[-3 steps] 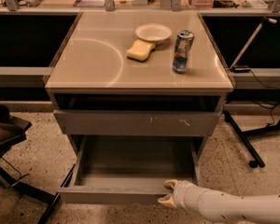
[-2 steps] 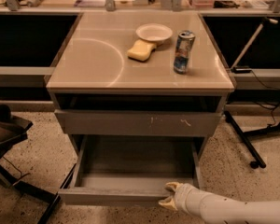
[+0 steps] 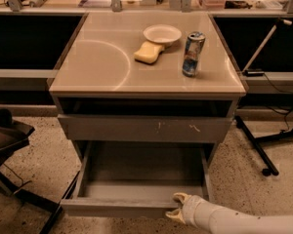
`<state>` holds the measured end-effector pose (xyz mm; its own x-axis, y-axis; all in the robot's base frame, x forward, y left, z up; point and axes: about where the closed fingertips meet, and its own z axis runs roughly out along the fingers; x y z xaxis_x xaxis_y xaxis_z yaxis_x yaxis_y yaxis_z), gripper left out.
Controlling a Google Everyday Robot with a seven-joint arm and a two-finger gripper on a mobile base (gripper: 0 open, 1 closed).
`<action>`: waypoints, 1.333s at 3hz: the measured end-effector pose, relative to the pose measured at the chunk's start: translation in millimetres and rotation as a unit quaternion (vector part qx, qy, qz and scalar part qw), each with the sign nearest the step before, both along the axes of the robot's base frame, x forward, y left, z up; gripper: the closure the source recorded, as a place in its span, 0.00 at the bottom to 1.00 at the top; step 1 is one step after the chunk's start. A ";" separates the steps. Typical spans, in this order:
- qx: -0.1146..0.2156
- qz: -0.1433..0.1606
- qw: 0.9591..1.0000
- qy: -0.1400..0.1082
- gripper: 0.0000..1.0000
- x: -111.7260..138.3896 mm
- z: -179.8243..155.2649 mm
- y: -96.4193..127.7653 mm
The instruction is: Open middle drawer
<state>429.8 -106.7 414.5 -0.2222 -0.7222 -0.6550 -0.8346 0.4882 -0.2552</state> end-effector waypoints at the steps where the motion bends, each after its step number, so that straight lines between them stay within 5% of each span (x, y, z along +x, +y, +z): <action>1: 0.000 0.000 1.000 0.000 1.00 0.0 4.1 0.0; 4: 0.013 -0.014 1.000 -0.004 1.00 -25.6 0.7 -7.0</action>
Offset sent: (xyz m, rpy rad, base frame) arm -0.3380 -0.1246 -0.1092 0.2936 -0.0870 -0.3176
